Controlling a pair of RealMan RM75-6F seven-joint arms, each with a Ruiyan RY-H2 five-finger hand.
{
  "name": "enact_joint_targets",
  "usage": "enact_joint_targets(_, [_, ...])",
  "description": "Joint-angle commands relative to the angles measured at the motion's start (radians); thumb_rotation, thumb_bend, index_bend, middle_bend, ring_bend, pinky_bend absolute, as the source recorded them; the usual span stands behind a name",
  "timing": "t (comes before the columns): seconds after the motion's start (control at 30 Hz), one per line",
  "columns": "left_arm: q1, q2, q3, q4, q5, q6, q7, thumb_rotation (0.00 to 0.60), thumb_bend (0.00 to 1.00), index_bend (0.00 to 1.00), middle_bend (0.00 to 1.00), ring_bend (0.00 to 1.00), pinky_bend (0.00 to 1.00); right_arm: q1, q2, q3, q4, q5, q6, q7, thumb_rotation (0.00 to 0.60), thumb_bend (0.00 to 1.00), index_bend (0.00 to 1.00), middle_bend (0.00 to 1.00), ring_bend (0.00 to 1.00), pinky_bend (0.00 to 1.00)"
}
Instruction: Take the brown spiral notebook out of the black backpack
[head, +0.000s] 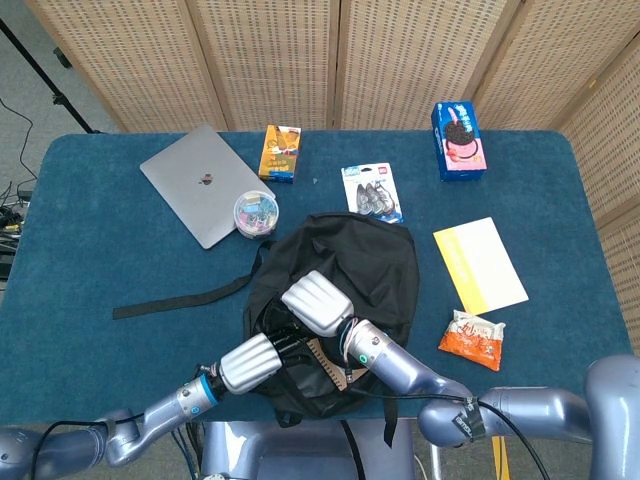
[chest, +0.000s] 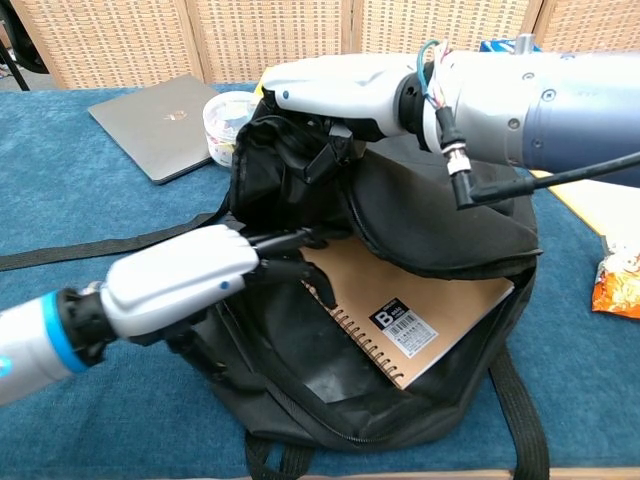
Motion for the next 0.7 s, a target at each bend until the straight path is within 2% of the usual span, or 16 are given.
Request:
enact_joint_targets(0.03, [-0.027,-0.046,-0.011,0.042,-0.021,-0.023,0.003,0.6,0.13,0.33,0.06,0.12,0.21,0.015,0.017,-0.007,-0.017,0.013,-0.016,-0.004,0.6,0.82,0.56,0.64,0.59,0.61])
enact_joint_targets(0.37, [-0.087,-0.124,-0.039,0.102,-0.067,-0.049,0.019,0.6,0.16,0.33,0.06,0.12,0.21,0.033,0.032,-0.021,-0.03,0.017,-0.012,0.021,0.6,0.83,0.56,0.64,0.59,0.61])
enact_joint_targets(0.7, [-0.123,-0.172,-0.045,0.147,-0.096,-0.06,0.037,0.6,0.15,0.33,0.06,0.12,0.21,0.046,0.046,-0.027,-0.044,0.037,-0.008,0.039,0.6,0.83,0.56,0.64,0.59,0.61])
